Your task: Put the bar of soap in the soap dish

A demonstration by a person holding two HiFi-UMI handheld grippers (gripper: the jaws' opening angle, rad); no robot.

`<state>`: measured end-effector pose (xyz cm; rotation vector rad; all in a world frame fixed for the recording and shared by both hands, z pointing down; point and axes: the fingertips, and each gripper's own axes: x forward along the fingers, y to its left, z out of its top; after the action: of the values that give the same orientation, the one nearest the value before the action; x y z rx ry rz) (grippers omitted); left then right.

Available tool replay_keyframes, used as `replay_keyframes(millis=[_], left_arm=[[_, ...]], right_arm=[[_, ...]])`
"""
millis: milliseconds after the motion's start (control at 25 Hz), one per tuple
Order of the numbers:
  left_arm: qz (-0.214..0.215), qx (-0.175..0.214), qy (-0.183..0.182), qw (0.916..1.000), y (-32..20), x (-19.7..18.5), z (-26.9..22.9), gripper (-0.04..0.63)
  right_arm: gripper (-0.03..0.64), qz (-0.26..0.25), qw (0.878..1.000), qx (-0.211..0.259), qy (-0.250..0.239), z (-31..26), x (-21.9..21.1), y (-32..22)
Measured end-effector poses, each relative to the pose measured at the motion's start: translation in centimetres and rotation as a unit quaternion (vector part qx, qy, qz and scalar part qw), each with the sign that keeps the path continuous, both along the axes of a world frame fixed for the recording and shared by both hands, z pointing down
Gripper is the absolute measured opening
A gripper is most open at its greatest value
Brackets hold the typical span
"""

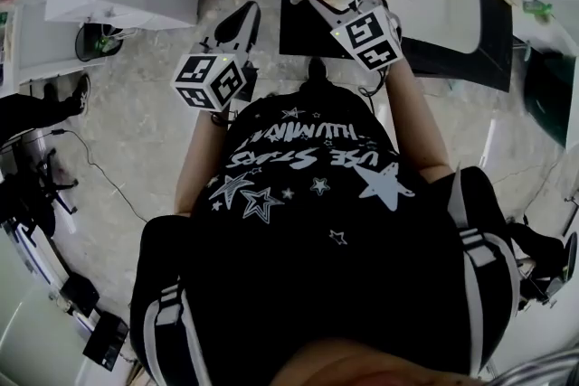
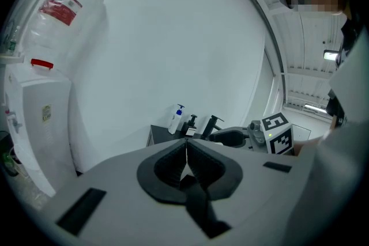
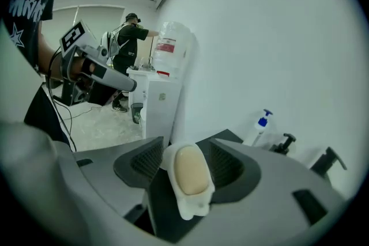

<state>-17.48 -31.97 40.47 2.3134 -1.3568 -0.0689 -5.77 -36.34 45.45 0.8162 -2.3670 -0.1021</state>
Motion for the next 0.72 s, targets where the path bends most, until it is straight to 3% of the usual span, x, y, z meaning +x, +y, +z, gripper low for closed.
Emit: replay_keyframes(millis=[200, 440, 720], left_arm=[[0.033, 0.005, 0.011, 0.9994, 2.6, -1.1, -0.3, 0.012], [0.083, -0.006, 0.024, 0.9962, 5.9, -2.0, 1.0, 0.012], [0.135, -0.012, 0.03, 0.9903, 9.0, 0.5, 1.3, 0.012]], right_arm=[[0.253, 0.039, 0.998, 0.001, -0.045, -1.1, -1.0, 3.9], [0.253, 0.088, 0.994, -0.004, -0.061, -0.6, -1.7, 9.4], [0.252, 0.144, 0.987, -0.027, -0.06, -0.3, 1.5, 14.9]])
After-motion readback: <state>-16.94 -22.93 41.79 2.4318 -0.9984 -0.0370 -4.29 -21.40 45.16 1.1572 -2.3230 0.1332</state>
